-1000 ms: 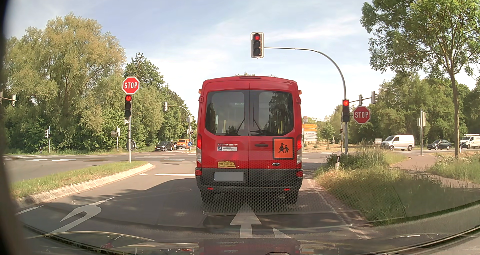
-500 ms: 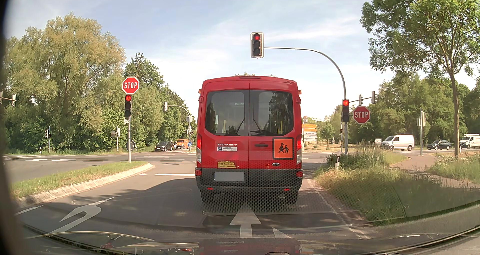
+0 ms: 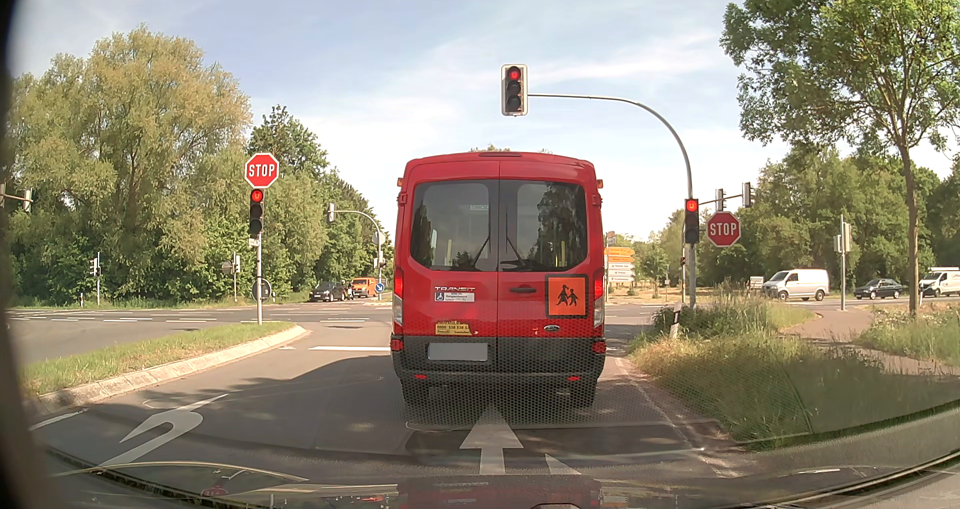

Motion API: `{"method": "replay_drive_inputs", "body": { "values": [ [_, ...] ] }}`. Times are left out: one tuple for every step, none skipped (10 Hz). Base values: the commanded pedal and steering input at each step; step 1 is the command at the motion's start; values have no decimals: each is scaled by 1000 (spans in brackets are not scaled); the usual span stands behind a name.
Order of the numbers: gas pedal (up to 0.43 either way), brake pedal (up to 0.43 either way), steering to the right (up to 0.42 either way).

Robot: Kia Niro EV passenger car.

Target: Follow the waypoints while adhering to traffic rules and regulations

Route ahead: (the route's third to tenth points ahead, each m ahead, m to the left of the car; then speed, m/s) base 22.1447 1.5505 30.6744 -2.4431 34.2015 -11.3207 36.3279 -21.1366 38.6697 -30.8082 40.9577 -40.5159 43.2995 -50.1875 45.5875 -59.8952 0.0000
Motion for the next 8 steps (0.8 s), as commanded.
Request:
{"method": "replay_drive_inputs", "body": {
  "values": [
    [0,201,-10],
    [0,201,-10],
    [0,201,-10],
    [0,201,-10],
    [0,201,-10],
    [0,195,-10],
    [0,201,-10],
    [0,201,-10]
  ]
}}
